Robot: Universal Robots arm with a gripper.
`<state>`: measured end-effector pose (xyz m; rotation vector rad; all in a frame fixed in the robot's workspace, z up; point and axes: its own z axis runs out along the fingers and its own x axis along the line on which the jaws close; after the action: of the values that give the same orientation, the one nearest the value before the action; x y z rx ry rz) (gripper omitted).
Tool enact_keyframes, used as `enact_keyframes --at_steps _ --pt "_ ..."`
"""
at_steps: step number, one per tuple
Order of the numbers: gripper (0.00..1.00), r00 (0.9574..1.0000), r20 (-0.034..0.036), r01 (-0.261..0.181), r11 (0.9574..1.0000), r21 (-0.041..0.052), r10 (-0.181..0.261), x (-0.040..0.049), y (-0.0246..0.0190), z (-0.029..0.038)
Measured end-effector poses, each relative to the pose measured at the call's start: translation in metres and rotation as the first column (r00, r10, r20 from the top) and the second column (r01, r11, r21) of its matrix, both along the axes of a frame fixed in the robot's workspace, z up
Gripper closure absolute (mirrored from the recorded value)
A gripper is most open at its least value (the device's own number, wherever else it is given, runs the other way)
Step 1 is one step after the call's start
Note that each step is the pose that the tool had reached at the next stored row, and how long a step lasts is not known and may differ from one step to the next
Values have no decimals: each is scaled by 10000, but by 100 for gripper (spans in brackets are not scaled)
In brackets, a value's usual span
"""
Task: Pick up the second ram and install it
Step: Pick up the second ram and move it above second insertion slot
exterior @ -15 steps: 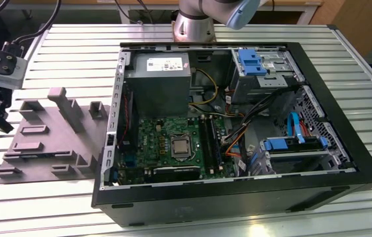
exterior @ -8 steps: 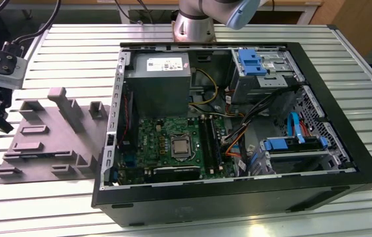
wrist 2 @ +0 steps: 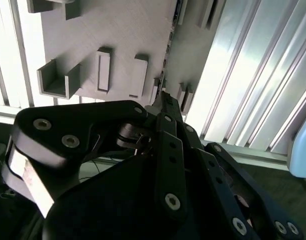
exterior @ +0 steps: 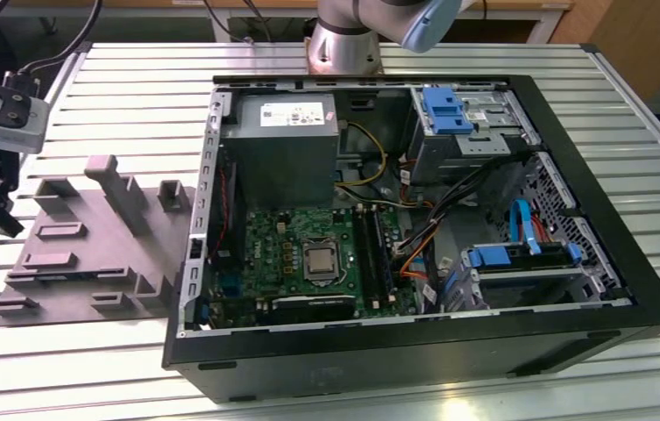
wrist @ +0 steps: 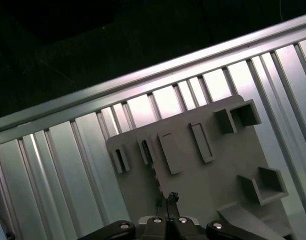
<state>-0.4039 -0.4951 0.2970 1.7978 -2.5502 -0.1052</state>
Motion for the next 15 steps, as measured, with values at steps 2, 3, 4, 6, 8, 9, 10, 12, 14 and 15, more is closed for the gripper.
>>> enact_keyframes --at_steps 2,3,4,6,8,9,10,12,14,15 --pt "89 9997 -1 -235 9997 0 235 0 0 -3" --pt "89 9994 -1 -357 9994 -1 357 0 0 -4" --pt "89 9988 -1 -489 9988 0 489 0 0 -6" --pt "89 9970 0 -770 9970 0 770 0 0 -9" --pt "89 9944 0 -1056 9944 0 1056 0 0 -11" --pt "89 9928 1 -1201 9928 0 1201 -1 0 -12" --pt "89 9914 1 -1310 9914 0 1310 0 0 -12" --pt "89 9907 0 -1363 9907 0 1363 0 0 -12" --pt "89 9906 0 -1365 9906 0 1365 0 0 -12" --pt "89 9906 0 -1365 9906 0 1365 0 0 -12"
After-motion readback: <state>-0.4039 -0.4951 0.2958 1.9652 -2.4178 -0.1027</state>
